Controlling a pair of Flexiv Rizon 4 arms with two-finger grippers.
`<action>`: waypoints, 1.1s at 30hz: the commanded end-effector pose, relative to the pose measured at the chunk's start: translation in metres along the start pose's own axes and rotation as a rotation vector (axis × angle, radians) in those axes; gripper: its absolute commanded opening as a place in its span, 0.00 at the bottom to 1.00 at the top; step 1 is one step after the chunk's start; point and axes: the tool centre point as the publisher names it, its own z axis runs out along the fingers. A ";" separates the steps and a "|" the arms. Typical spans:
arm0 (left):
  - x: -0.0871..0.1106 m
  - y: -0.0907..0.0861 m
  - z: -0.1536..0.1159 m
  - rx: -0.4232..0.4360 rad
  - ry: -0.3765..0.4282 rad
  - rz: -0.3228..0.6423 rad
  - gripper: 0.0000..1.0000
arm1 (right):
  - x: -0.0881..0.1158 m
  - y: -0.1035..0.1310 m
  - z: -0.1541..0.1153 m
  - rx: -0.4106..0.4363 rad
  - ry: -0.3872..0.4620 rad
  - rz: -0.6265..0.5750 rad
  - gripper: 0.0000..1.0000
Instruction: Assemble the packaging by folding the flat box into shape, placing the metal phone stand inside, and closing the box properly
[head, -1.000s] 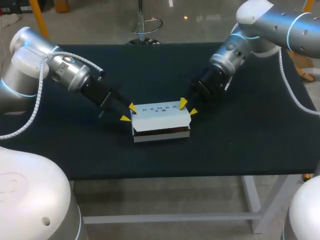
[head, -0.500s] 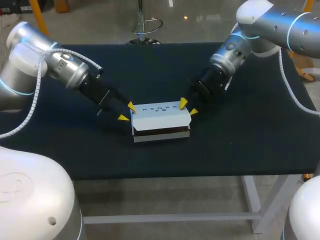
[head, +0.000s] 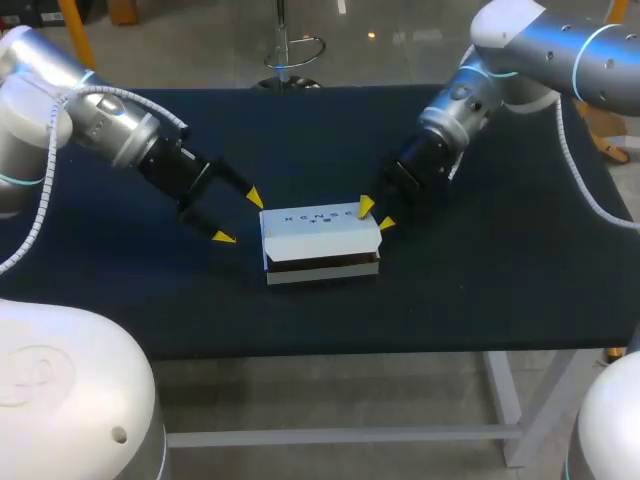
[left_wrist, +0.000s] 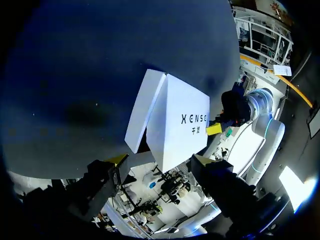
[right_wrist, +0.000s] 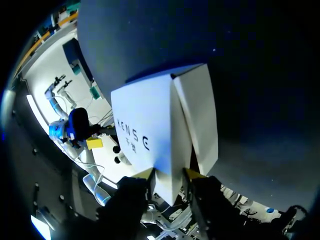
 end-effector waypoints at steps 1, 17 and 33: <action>0.014 0.016 -0.012 0.062 -0.114 0.116 1.00 | 0.002 0.002 0.000 0.001 -0.003 -0.001 0.40; 0.035 0.045 -0.002 0.143 -0.450 0.716 1.00 | 0.004 0.001 -0.001 -0.006 -0.001 -0.004 0.43; 0.037 0.068 0.005 -0.152 -0.847 1.328 1.00 | 0.004 0.001 -0.001 -0.006 -0.001 -0.004 0.42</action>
